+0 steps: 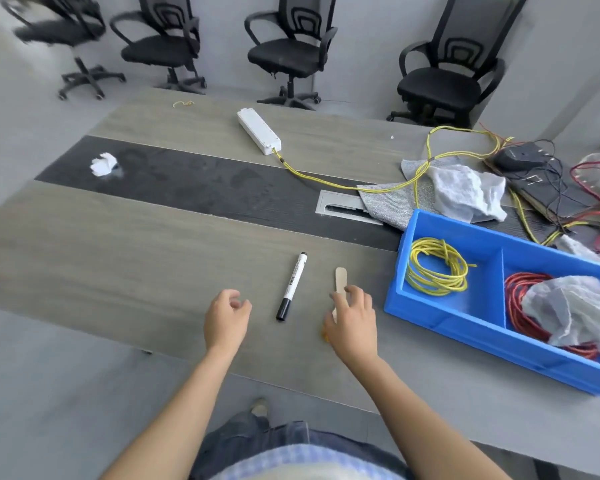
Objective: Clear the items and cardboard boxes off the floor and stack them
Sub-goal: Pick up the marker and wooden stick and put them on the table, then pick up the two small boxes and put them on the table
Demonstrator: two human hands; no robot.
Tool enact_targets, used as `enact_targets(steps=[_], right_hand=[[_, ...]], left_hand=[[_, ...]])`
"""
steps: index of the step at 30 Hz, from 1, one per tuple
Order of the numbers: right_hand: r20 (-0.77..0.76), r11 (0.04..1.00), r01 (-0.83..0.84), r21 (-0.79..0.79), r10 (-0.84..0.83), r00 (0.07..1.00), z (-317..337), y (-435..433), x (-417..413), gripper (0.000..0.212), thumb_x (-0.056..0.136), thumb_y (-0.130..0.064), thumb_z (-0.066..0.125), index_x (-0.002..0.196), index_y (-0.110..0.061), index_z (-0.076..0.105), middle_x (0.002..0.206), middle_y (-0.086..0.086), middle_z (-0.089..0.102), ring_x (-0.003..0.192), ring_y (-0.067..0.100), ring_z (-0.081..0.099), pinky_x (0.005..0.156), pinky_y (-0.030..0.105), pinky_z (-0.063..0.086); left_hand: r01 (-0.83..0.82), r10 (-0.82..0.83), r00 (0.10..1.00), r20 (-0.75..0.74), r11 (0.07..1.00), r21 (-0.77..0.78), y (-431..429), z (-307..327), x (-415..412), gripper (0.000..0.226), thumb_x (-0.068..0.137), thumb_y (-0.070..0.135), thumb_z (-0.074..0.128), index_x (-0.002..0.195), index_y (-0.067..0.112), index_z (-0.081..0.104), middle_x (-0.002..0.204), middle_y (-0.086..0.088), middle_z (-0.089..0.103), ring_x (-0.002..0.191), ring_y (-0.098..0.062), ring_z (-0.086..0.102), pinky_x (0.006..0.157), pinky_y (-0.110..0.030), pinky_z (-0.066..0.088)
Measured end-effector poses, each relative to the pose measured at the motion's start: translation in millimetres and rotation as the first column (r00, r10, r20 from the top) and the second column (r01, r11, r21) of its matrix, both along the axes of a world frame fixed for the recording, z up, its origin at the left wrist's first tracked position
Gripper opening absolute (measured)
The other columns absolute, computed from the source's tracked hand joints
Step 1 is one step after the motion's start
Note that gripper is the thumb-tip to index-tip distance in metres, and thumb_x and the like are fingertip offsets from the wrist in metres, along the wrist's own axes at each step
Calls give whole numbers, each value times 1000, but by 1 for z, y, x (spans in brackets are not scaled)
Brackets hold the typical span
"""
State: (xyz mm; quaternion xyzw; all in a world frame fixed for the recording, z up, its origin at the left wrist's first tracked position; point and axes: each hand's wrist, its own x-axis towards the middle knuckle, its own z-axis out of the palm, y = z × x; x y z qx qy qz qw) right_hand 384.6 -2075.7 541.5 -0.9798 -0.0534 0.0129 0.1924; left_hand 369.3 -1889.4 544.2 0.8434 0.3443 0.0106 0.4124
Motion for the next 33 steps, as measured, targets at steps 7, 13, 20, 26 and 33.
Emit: enact_targets(steps=[7,13,20,26,33], right_hand=[[171,898,-360,254,325,930,-7,48,-59,28,75,-17,45,82,-3,69,89,18,64,70,35,62,56,33,53],[156,808,-551,210,528,835,-10,76,-96,33,73,-20,40,79,-5,69,86,15,64,68,35,62,53,35,50],[38,758,-629,173,633,773,-7,121,-130,25,73,-20,49,76,-7,70,83,12,64,67,34,62,56,36,49],[-67,706,-681,195,702,709,-1,212,-183,28,88,-19,59,111,-5,66,115,13,57,110,34,50,85,40,37],[-5,525,-816,241,842,539,17,360,-277,37,91,-24,56,125,-9,57,127,9,51,122,28,41,96,36,32]], left_hand=[[-304,305,952,21,952,-44,30,5,-114,24,91,8,54,113,1,59,109,-16,64,103,-31,58,83,-30,40],[-511,511,859,-26,856,-80,52,-3,-185,23,91,9,51,111,3,59,110,-14,63,100,-33,61,87,-36,43],[-569,579,816,-6,800,-193,80,4,-237,21,91,8,50,108,4,60,92,-5,61,91,-28,61,82,-32,44],[-681,706,708,-19,675,-284,150,15,-323,22,88,7,52,109,7,59,81,-7,62,84,-31,61,81,-39,48],[-831,885,440,152,465,-305,264,38,-449,13,91,9,48,102,11,56,94,-10,61,72,-21,58,74,-31,43]])
